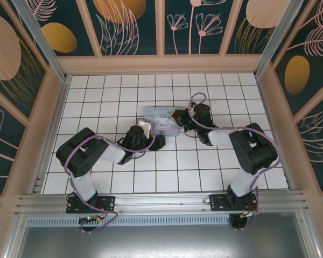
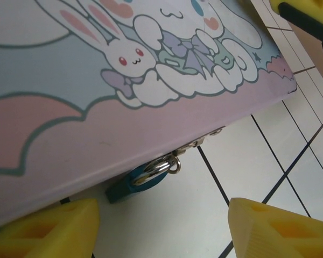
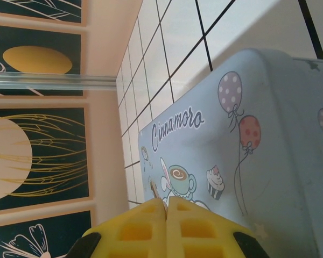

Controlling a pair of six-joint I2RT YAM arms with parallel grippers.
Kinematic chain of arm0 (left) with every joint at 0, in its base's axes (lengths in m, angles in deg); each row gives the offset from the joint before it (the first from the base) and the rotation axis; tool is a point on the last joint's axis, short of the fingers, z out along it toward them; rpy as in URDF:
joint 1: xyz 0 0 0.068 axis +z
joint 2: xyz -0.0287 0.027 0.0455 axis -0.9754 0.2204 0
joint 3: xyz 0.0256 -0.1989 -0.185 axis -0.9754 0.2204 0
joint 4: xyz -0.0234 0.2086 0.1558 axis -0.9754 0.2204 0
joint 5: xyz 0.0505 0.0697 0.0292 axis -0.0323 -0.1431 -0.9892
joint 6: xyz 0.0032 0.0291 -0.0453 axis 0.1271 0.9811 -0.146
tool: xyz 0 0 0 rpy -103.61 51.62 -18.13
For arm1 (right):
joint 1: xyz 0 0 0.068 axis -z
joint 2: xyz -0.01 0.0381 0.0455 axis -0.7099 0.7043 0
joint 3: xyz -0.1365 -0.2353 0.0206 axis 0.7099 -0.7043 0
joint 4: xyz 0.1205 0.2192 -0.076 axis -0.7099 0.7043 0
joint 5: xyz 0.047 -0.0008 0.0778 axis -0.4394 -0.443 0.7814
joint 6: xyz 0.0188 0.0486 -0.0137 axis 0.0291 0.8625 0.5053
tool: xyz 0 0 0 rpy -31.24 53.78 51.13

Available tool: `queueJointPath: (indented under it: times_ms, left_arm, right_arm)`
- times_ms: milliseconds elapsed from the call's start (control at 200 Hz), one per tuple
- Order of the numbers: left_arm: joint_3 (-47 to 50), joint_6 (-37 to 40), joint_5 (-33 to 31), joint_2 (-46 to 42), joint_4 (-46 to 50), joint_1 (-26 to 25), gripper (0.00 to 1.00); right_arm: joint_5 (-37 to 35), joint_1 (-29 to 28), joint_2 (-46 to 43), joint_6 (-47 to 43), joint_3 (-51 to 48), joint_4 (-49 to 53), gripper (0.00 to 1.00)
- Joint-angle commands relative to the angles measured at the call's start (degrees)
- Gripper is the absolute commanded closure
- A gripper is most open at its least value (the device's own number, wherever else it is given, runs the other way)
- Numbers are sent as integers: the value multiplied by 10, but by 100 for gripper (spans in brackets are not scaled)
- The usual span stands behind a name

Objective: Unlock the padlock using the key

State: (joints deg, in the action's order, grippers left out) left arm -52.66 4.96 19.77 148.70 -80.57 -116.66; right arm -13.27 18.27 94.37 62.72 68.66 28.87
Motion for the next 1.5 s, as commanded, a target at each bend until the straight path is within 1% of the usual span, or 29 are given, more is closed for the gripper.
queueJointPath:
  times_ms: [0, 130, 350, 435, 540, 611, 726, 1011, 1216, 1496]
  left_arm:
    - [-19, 9, 1, 24, -9, -5, 35]
    - [-27, 22, -16, 29, 5, -8, 36]
    - [-38, 42, -79, 32, 34, -11, 36]
    - [-44, 47, -83, 37, 37, -12, 36]
    - [-58, 52, -71, 51, 43, -13, 36]
    - [-70, 50, -49, 60, 45, -15, 36]
    - [-80, 34, -12, 68, 34, -15, 36]
    - [-96, -1, 35, 74, 21, -15, 35]
    - [-98, -40, 53, 83, -12, -16, 35]
    - [-79, -105, 51, 87, -73, -15, 35]
  right_arm:
    - [10, 5, 13, 8, -7, -27, 100]
    - [13, 6, 19, 8, -7, -29, 100]
    - [15, 7, 25, 10, -10, -36, 100]
    - [16, 7, 26, 12, -12, -38, 100]
    - [18, 8, 28, 12, -13, -40, 100]
    - [19, 8, 30, 12, -15, -41, 100]
    - [20, 9, 31, 12, -16, -43, 100]
    - [19, 10, 33, 13, -20, -47, 100]
    - [21, 12, 37, 14, -23, -52, 100]
    - [22, 12, 41, 16, -23, -55, 100]
